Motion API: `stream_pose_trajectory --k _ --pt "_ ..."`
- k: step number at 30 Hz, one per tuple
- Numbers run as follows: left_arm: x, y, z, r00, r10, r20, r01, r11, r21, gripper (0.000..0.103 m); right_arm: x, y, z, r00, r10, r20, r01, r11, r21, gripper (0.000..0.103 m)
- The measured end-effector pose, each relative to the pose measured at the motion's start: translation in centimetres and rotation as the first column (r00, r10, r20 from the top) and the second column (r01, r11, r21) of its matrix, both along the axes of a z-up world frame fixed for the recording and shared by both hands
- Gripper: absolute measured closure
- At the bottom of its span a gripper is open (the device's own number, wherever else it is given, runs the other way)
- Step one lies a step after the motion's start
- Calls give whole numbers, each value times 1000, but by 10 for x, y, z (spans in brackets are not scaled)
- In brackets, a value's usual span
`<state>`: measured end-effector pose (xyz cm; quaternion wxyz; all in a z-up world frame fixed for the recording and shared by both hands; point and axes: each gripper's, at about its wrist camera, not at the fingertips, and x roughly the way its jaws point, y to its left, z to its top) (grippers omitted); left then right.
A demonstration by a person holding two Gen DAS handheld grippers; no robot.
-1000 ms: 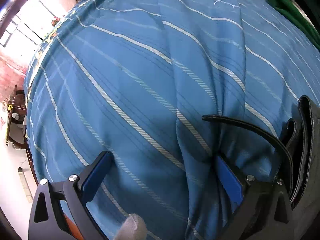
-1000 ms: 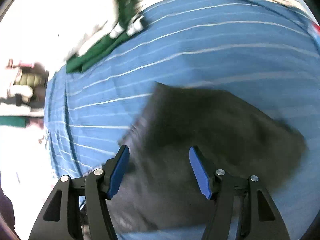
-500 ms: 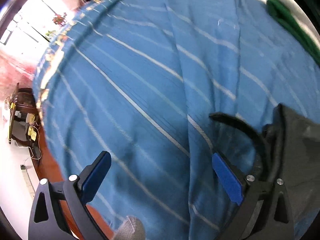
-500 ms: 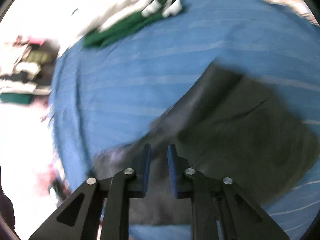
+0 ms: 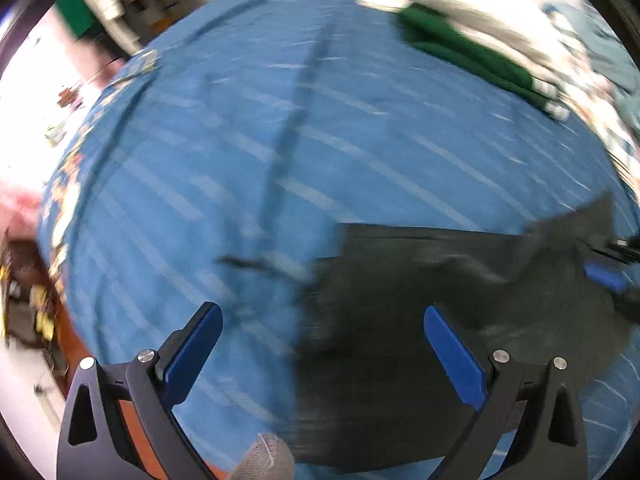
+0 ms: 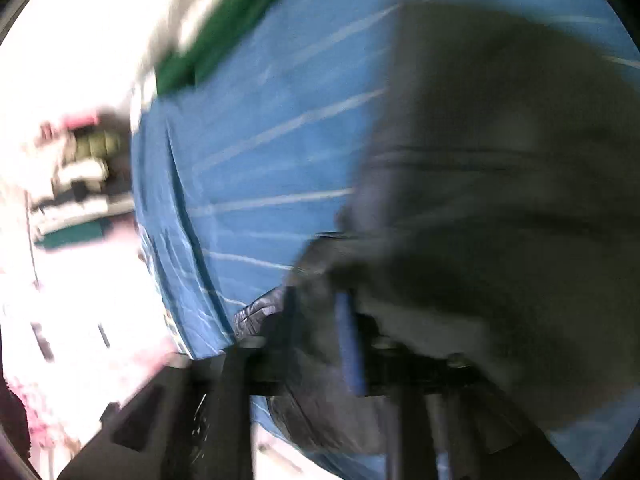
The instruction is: Fold large clothes
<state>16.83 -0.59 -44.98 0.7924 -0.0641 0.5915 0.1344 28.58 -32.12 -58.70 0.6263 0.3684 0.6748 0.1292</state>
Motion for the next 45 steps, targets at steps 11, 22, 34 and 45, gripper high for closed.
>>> stream_pose_trajectory --k 11,22,34,45 --pt "73 -159 -70 969 -239 -67 240 971 7 0 -141 -233 -36 888 -461 -9 461 888 1 34" --pt "85 -145 -88 961 -264 -78 260 964 -60 0 -96 -224 -94 855 -510 91 484 849 214 66" --pt "93 -141 -92 956 -280 -90 274 959 -76 0 -83 -229 -98 853 -512 98 471 838 277 48" --pt "104 -153 -99 950 -305 -64 294 946 -134 0 -55 -214 -31 791 -575 211 490 800 347 86"
